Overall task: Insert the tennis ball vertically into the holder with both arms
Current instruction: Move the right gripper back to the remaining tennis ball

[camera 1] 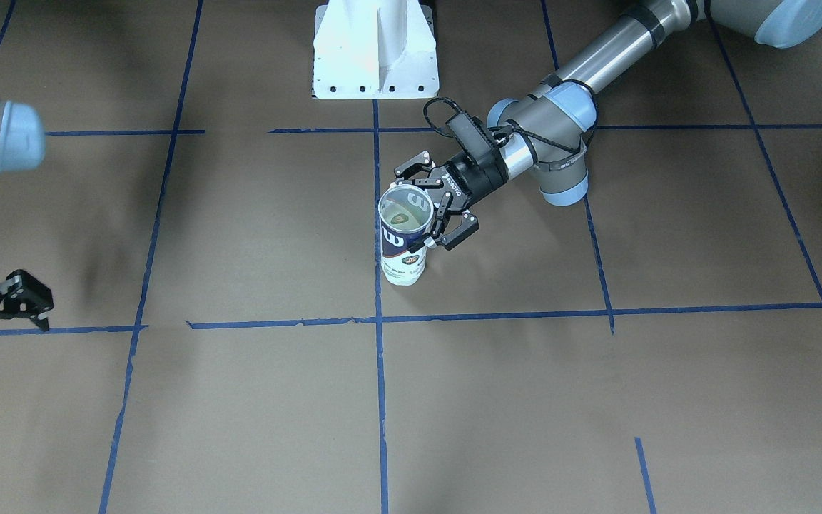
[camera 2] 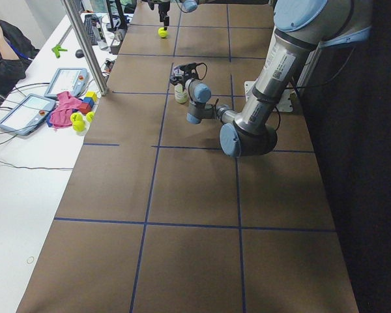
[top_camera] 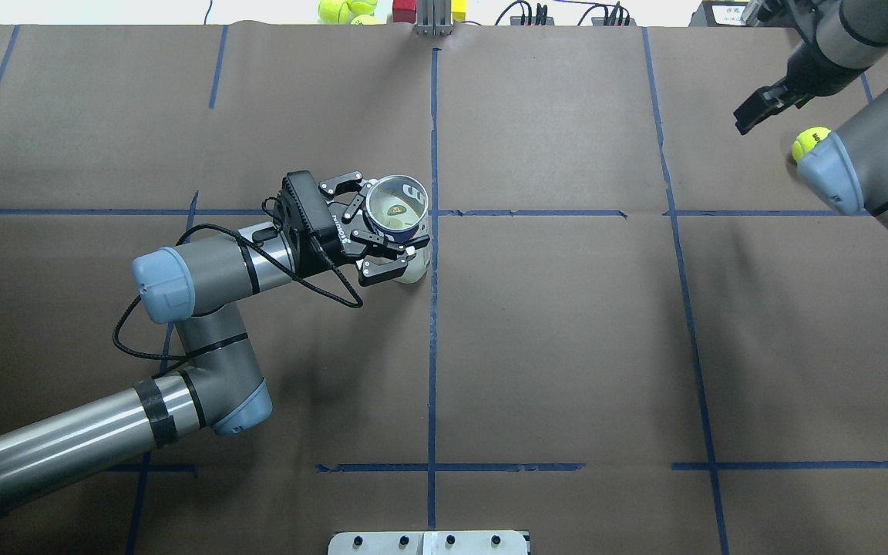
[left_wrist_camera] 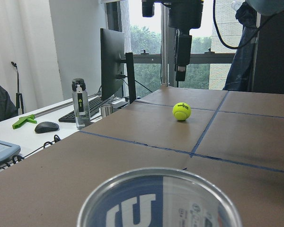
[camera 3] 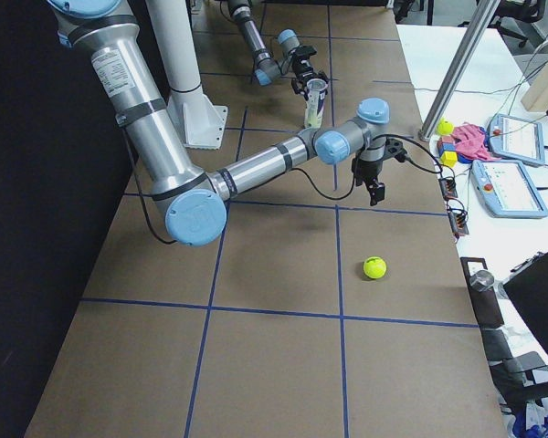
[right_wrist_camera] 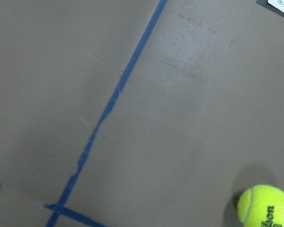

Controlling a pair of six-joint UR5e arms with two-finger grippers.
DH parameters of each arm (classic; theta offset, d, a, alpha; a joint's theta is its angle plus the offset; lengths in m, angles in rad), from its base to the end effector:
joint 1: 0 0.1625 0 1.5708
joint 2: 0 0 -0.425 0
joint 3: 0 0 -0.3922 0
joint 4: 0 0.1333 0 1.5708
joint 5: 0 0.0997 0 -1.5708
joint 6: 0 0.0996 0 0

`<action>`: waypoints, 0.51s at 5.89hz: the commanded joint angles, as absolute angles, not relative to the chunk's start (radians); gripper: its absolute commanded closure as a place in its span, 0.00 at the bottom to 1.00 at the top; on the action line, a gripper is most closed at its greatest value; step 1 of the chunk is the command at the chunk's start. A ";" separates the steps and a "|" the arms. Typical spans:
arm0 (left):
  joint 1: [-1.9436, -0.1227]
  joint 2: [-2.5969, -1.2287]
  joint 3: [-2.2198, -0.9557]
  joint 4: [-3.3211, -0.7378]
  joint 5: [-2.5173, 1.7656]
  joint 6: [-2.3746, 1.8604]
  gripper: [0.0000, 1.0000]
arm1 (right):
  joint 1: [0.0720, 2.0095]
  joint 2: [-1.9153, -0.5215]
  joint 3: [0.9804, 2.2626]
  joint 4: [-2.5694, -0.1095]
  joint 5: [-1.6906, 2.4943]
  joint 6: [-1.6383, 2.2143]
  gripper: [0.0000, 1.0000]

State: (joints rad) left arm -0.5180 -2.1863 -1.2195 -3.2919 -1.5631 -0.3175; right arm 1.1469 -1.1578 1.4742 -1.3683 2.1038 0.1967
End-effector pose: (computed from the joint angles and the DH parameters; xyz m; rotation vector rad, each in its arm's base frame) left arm 0.5200 -0.4507 0.2757 1.5639 1.2715 0.4655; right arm -0.2012 -0.6469 0.4548 0.3247 -0.6537 -0.3553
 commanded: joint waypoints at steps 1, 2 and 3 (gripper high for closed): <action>-0.517 -2.186 -1.220 -3.292 -1.563 -0.318 0.10 | 1.183 -1.181 1.285 -1.195 2.102 0.062 0.00; -0.517 -2.186 -1.220 -3.292 -1.563 -0.318 0.10 | 1.181 -1.186 1.243 -1.148 2.095 0.057 0.00; -0.517 -2.186 -1.220 -3.292 -1.563 -0.318 0.10 | 1.175 -1.178 1.180 -1.094 2.077 0.042 0.00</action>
